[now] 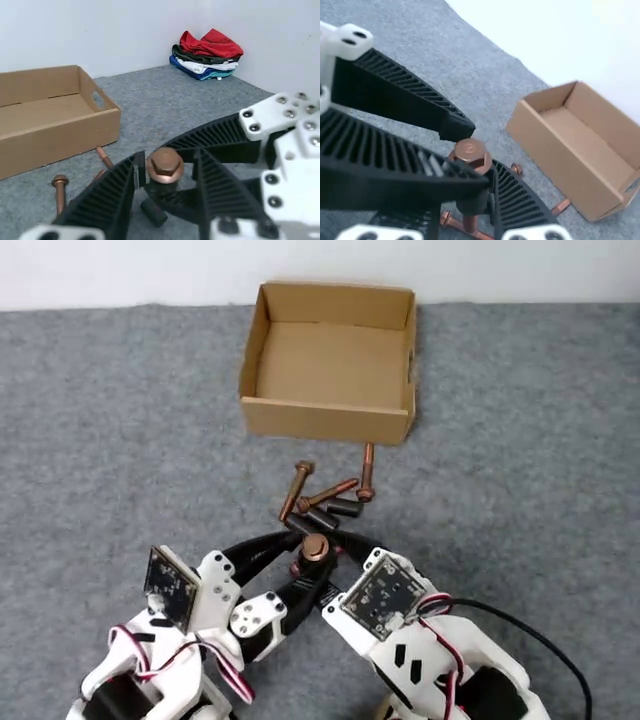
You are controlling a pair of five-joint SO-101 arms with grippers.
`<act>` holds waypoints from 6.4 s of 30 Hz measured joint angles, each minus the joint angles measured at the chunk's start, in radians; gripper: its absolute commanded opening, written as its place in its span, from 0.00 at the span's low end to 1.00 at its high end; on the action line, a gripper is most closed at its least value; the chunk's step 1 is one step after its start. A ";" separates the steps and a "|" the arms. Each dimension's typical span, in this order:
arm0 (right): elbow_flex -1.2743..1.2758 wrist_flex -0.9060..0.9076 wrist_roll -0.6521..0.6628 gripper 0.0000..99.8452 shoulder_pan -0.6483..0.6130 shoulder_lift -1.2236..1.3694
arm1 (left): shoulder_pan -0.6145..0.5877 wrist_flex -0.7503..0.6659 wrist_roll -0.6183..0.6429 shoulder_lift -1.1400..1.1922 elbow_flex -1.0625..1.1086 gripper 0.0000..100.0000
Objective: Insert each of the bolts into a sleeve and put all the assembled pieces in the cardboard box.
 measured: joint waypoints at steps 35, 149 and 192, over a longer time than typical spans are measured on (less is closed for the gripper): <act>-0.916 -0.110 -0.439 0.01 0.516 1.247 | -0.829 0.038 -0.334 0.009 0.397 0.00; -0.601 0.118 -0.476 0.01 0.359 1.706 | -0.829 -0.041 -0.333 0.009 0.434 0.00; -0.048 0.503 -0.473 0.01 0.806 -0.118 | -0.635 0.002 -0.334 0.229 0.098 0.01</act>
